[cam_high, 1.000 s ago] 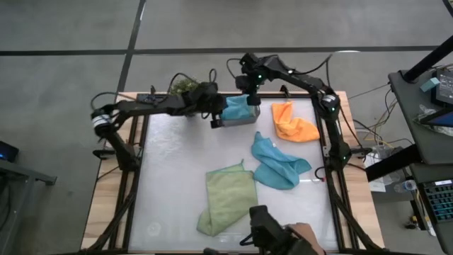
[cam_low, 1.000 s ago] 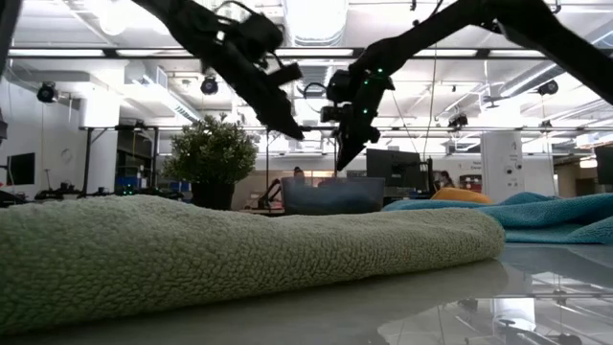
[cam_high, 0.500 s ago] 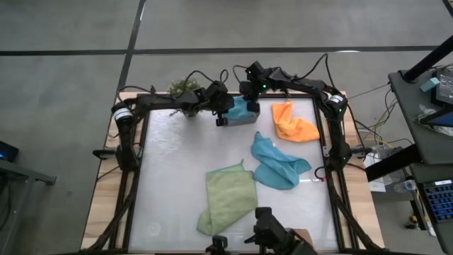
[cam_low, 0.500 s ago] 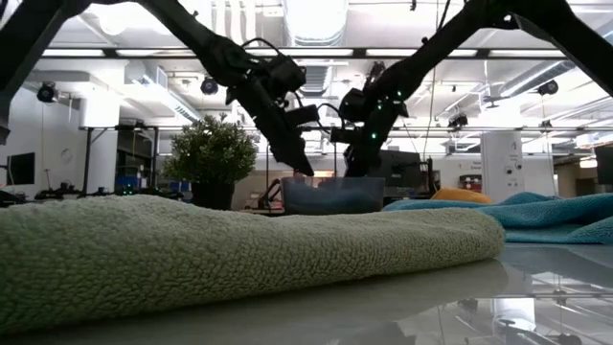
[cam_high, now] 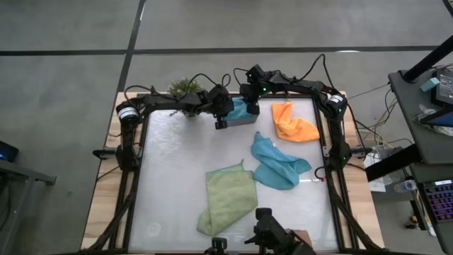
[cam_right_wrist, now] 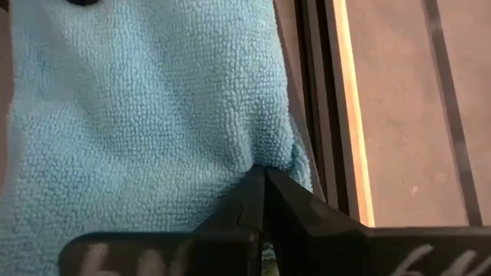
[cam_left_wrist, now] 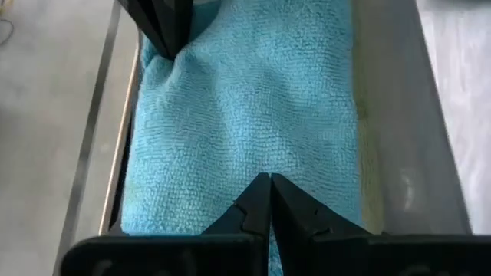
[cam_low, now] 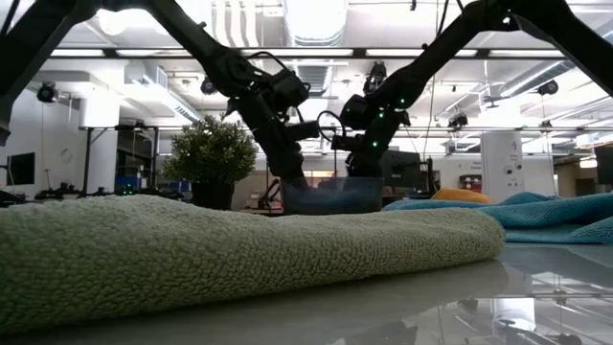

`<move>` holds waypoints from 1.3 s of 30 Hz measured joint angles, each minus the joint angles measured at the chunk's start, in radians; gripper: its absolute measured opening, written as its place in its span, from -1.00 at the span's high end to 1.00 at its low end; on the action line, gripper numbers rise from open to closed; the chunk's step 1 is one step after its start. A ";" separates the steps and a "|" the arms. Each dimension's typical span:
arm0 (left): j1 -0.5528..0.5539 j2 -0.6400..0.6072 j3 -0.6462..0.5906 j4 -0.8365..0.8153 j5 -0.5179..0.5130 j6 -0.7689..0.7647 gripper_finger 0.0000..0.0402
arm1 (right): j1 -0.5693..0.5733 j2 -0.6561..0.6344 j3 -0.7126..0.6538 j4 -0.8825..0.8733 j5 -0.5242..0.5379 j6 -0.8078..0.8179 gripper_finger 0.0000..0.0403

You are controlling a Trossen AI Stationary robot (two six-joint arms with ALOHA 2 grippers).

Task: Fold microfiber towels
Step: Stack the folded blue towel on top of the folded green towel into the black bin

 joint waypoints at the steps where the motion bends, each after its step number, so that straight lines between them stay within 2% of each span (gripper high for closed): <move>1: -0.002 -0.006 0.006 -0.021 -0.002 0.005 1.00 | 0.000 -0.003 0.004 -0.006 0.004 0.000 0.96; 6: -0.004 -0.079 0.017 -0.059 -0.015 0.030 1.00 | 0.000 -0.051 0.013 -0.012 0.043 0.000 0.96; 12: 0.033 -0.103 0.007 0.018 -0.058 0.033 1.00 | 0.010 -0.078 0.013 -0.003 0.035 0.019 0.96; 15: 0.042 -0.077 0.000 0.072 -0.058 0.027 1.00 | 0.016 -0.071 0.008 0.018 0.029 0.037 0.96; 19: 0.045 -0.034 -0.008 0.063 -0.057 0.025 1.00 | 0.023 -0.043 -0.005 0.019 -0.006 0.039 0.96; 33: 0.042 0.015 -0.005 0.056 -0.057 -0.023 1.00 | 0.029 0.013 -0.006 0.022 -0.019 0.040 0.96; 39: 0.010 -0.099 -0.008 -0.028 -0.058 -0.029 1.00 | 0.036 -0.068 -0.009 -0.017 -0.002 0.065 0.96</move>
